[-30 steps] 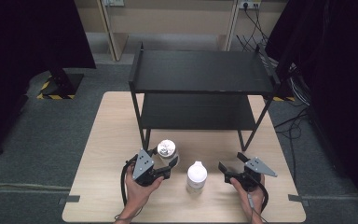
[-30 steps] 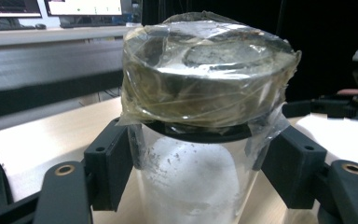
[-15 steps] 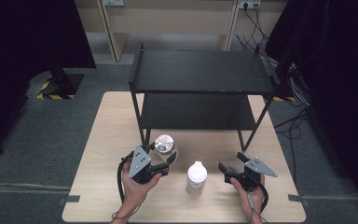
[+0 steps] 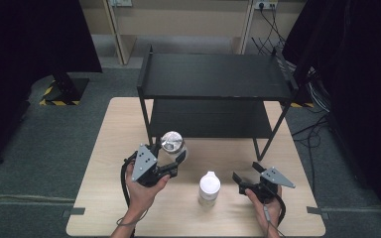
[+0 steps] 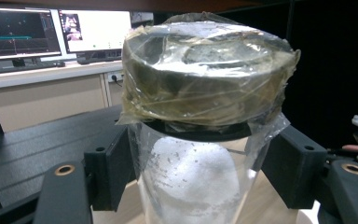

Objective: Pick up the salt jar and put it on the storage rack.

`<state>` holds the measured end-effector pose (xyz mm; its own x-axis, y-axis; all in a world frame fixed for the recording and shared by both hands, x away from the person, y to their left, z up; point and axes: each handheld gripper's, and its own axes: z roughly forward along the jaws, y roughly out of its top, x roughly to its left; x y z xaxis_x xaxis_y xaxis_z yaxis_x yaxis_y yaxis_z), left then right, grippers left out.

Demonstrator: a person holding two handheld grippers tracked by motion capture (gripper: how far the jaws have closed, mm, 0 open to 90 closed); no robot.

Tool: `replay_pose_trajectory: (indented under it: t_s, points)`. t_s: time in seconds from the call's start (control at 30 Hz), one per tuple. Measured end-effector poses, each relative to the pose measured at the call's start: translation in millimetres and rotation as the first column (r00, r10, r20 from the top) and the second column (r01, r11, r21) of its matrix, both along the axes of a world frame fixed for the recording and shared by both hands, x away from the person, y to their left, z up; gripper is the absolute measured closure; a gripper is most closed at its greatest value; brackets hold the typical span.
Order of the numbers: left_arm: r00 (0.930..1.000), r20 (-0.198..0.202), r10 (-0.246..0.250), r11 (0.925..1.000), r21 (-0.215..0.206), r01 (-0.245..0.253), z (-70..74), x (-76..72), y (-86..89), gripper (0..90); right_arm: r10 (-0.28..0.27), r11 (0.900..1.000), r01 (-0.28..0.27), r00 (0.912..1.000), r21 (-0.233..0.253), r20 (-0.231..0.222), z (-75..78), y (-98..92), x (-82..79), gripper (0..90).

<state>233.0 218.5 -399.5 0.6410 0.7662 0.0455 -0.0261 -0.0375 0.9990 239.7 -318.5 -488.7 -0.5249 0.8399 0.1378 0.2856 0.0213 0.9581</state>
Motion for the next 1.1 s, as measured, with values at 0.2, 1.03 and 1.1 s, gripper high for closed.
replay_pose_trajectory:
  t_s: [0.2,1.03,1.1]
  points:
    - [0.9999,0.006,0.016,0.9998,-0.012,-0.016,4.1,1.2,-1.6,30.7,-0.001,1.0,0.001,1.0,-0.003,0.001,0.2,0.5,-0.3,4.5]
    - [0.9953,0.066,0.071,0.9975,-0.012,-0.07,44.0,5.6,-3.0,30.7,0.001,1.0,-0.001,1.0,-0.005,0.002,0.3,0.6,-0.2,4.5]
    - [0.9951,0.069,0.071,0.9975,-0.006,-0.071,46.3,5.9,-3.0,30.7,0.0,1.0,0.0,1.0,-0.004,0.001,0.3,0.6,-0.2,4.5]
